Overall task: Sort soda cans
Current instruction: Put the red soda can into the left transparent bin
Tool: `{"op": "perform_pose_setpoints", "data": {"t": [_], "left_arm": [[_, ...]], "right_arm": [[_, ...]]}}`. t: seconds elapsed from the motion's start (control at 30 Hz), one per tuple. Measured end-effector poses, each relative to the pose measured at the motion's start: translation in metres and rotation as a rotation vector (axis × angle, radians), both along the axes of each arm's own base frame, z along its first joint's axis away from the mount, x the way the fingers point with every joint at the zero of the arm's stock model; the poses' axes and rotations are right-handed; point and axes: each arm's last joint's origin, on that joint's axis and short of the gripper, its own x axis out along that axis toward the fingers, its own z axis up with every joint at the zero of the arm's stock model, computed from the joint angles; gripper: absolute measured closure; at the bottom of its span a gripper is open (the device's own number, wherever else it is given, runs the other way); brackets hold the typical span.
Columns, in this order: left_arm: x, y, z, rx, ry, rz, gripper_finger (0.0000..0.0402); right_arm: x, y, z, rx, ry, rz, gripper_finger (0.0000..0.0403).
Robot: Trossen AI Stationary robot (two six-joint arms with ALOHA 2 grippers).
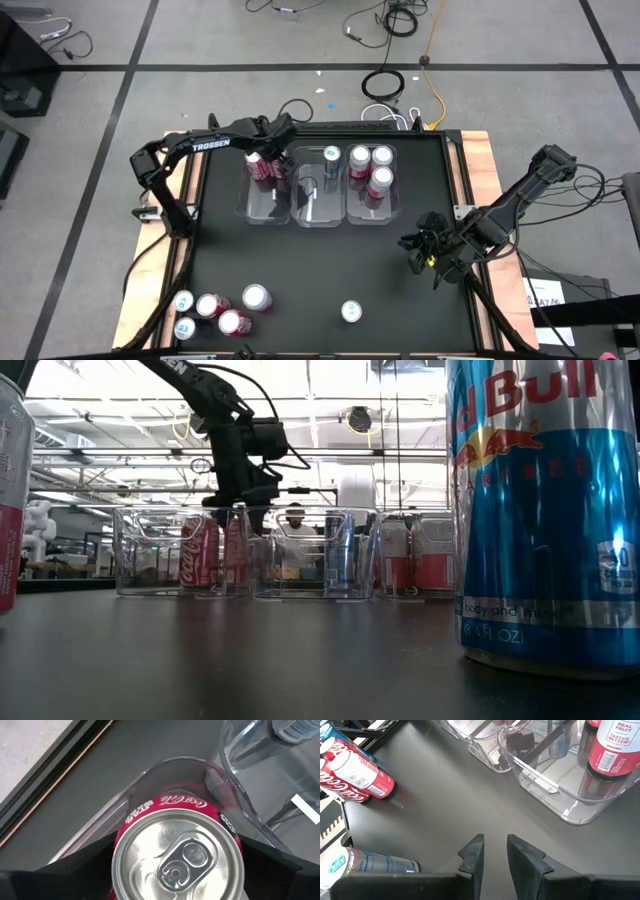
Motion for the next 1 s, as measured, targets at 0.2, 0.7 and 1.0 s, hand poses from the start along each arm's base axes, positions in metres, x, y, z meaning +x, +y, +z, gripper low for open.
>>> {"op": "perform_pose_setpoints", "data": {"t": [0.2,0.7,1.0], "left_arm": [[0.0,0.0,0.0,-0.001,0.0,0.001,0.0044],[-0.004,-0.003,0.002,-0.033,0.047,-0.001,0.0042],[-0.002,-0.002,0.014,-0.011,0.069,-0.03,0.0004]], "right_arm": [[0.0,0.0,0.0,0.0,0.0,0.0,0.0328],[0.0,0.0,0.0,-0.008,0.003,0.009,0.0328],[0.0,0.0,0.0,-0.013,0.004,0.013,0.0328]]}}
